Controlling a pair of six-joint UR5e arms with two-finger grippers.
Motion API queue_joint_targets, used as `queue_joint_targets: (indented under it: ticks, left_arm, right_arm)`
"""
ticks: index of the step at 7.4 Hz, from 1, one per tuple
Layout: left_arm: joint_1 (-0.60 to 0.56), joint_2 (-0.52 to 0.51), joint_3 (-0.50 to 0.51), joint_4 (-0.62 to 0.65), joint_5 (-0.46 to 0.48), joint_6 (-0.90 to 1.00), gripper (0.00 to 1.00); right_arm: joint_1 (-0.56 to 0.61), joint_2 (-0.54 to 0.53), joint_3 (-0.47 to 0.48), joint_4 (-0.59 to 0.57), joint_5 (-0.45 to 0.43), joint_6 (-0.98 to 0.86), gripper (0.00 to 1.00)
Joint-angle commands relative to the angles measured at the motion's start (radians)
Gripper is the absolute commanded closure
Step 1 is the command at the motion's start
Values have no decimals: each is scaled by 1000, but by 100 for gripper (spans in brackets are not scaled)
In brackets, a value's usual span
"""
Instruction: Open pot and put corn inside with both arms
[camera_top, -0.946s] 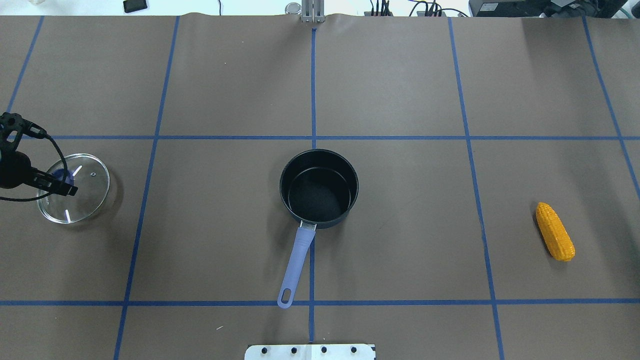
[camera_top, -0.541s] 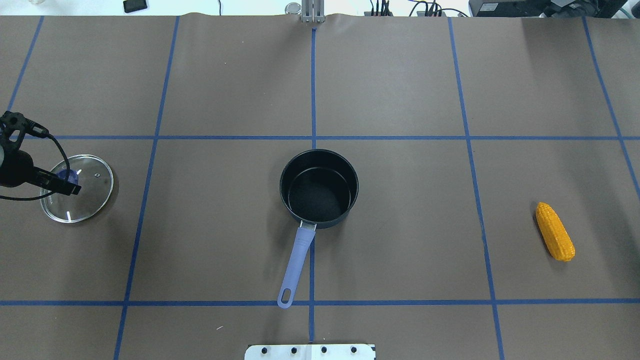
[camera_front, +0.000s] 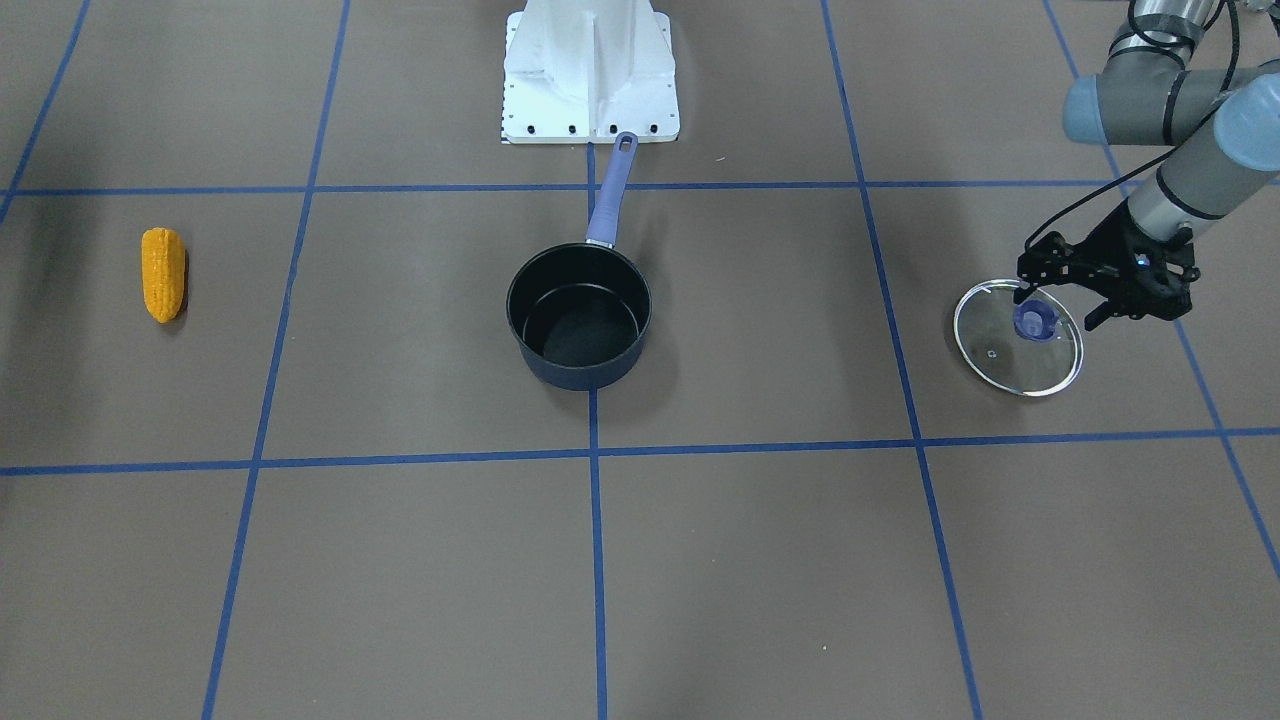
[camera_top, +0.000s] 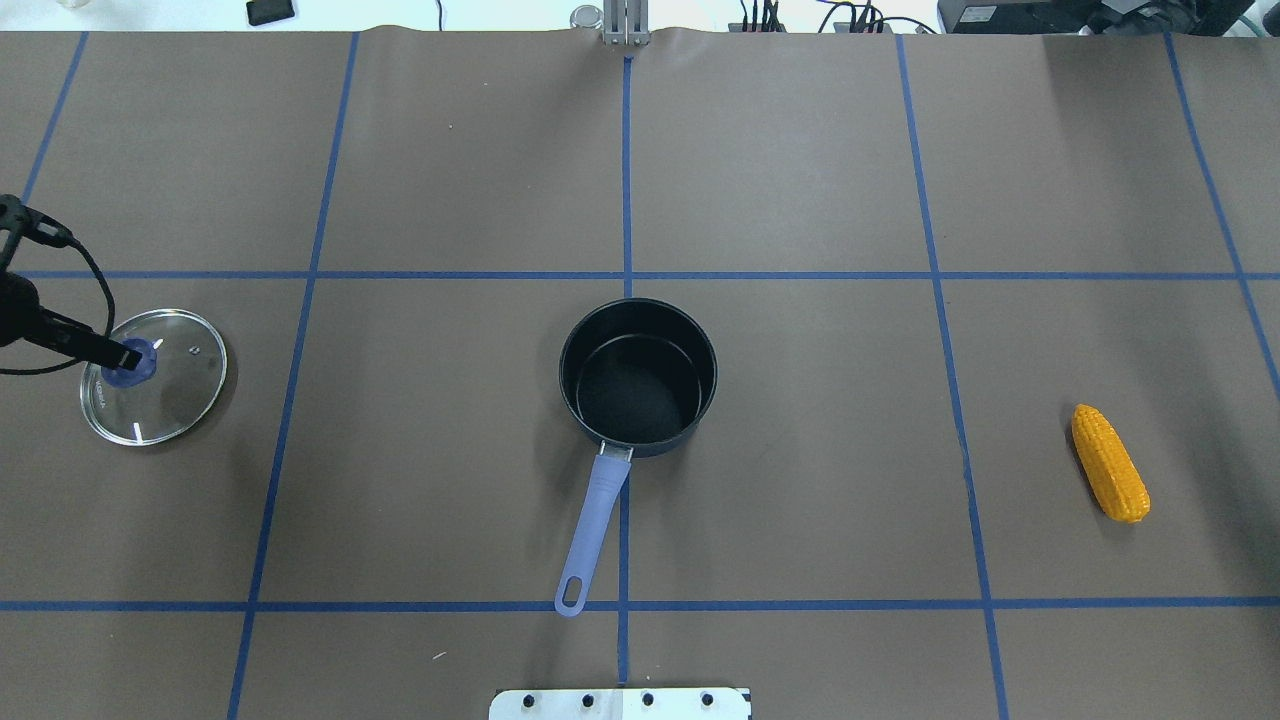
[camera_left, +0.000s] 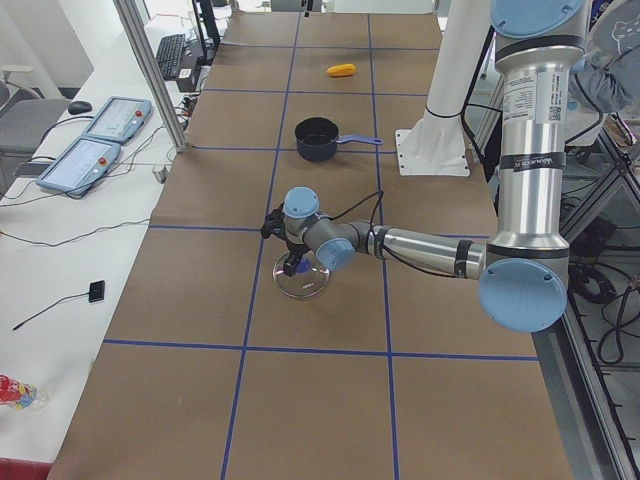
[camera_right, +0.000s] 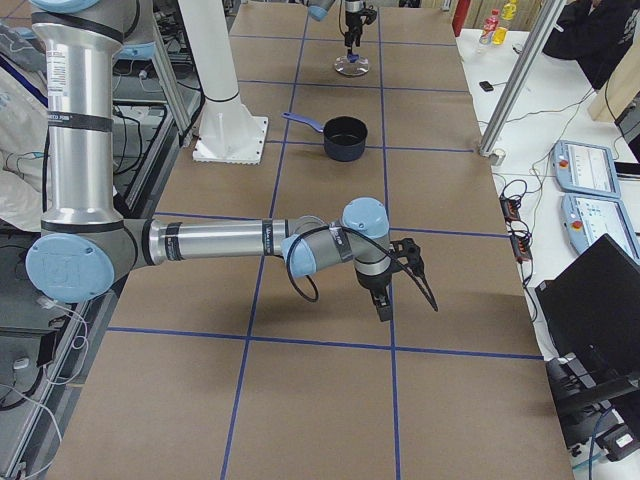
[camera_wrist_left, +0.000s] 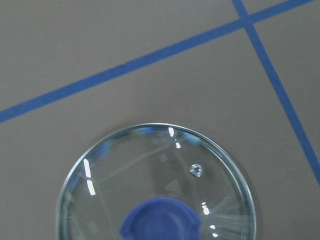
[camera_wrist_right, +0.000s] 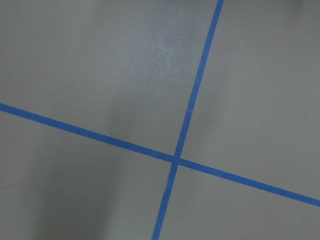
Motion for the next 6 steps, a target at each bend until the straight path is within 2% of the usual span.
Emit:
queue_joint_targets:
  ticks: [1, 2, 3, 4, 6]
  left_arm:
    - [-194, -59, -1, 242, -29, 276, 2]
    - [-289, -92, 0, 372, -28, 409, 2]
    - [-377, -113, 3, 451, -28, 550, 2]
    - [-464, -113, 32, 453, -25, 588, 2]
    - [-563, -104, 136, 444, -43, 593, 2]
  right_arm:
    - [-108, -8, 103, 7, 6, 245, 0]
    - [-166, -24, 116, 93, -5, 370, 0]
    - [-232, -46, 117, 196, -26, 496, 0]
    - [-300, -66, 129, 244, -61, 586, 0]
    - [-470, -102, 194, 246, -199, 683, 0]
